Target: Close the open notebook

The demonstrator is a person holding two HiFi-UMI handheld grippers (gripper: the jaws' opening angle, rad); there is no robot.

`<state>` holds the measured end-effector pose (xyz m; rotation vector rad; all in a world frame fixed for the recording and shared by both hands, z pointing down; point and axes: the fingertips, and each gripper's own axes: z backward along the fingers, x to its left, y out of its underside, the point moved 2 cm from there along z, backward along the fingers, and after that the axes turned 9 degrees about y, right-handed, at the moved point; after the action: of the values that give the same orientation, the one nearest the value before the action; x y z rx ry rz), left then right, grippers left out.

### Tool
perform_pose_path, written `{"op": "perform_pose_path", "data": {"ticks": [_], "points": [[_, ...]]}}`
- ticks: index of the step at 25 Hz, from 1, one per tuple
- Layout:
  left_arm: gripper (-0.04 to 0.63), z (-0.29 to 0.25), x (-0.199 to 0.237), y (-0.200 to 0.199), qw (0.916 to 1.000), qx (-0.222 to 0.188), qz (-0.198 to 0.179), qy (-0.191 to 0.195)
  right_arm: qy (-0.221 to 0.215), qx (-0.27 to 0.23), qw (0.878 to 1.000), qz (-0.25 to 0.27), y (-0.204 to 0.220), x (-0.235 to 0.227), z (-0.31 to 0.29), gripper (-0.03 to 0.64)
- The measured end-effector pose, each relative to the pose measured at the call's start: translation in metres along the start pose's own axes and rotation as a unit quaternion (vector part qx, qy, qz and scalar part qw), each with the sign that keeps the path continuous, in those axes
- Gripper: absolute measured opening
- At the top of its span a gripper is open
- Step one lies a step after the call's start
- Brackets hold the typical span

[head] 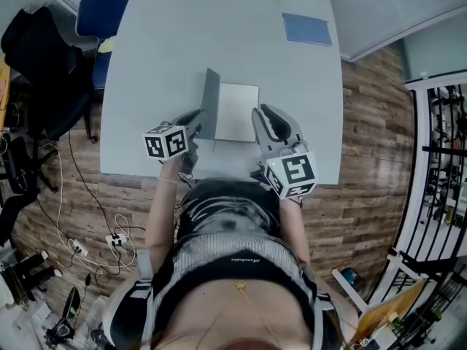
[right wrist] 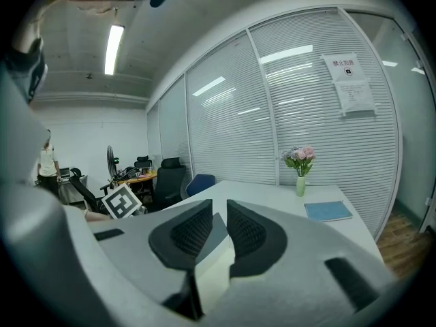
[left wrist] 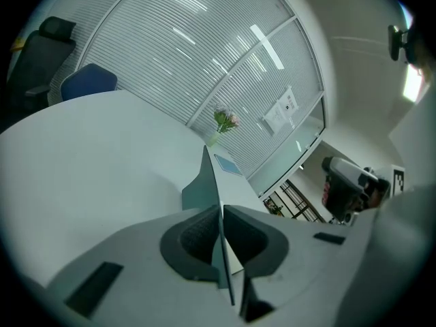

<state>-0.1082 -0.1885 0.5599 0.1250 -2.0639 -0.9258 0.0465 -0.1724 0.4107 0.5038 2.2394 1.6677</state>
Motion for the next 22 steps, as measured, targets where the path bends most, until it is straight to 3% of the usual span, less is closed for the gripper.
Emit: {"op": "perform_pose_path", "data": {"ticks": [22], "points": [[0.020, -0.052, -0.044, 0.020, 0.9989, 0.032, -0.005, 0.035, 0.003, 0.007, 1.000, -0.007, 0.007, -0.037, 0.015, 0.067]]}}
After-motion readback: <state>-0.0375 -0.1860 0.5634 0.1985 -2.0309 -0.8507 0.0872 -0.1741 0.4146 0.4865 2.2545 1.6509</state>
